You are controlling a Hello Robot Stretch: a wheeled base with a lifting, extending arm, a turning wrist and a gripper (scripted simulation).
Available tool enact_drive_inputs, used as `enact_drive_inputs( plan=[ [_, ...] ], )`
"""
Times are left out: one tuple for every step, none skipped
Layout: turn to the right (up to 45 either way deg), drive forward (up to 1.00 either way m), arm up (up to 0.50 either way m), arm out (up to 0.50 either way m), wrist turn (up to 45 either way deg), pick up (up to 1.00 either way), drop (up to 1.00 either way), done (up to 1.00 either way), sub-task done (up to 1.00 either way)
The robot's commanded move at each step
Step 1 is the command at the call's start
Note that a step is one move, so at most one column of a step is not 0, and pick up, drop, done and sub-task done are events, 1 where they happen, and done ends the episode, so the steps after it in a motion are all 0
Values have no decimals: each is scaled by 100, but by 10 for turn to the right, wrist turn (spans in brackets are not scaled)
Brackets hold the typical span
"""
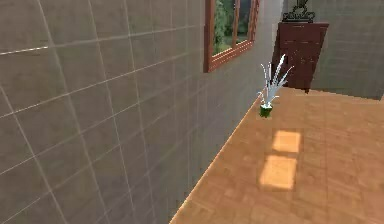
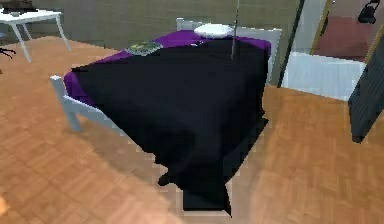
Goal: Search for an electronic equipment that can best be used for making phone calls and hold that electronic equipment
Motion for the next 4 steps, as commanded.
enact_drive_inputs(
  plan=[
    [450, 0, 0, 0, 0, 0, 0, 0, 0],
    [450, 0, 0, 0, 0, 0, 0, 0, 0],
    [450, 0, 0, 0, 0, 0, 0, 0, 0],
    [30, 0, 0, 0, 0, 0, 0, 0, 0]
  ],
)
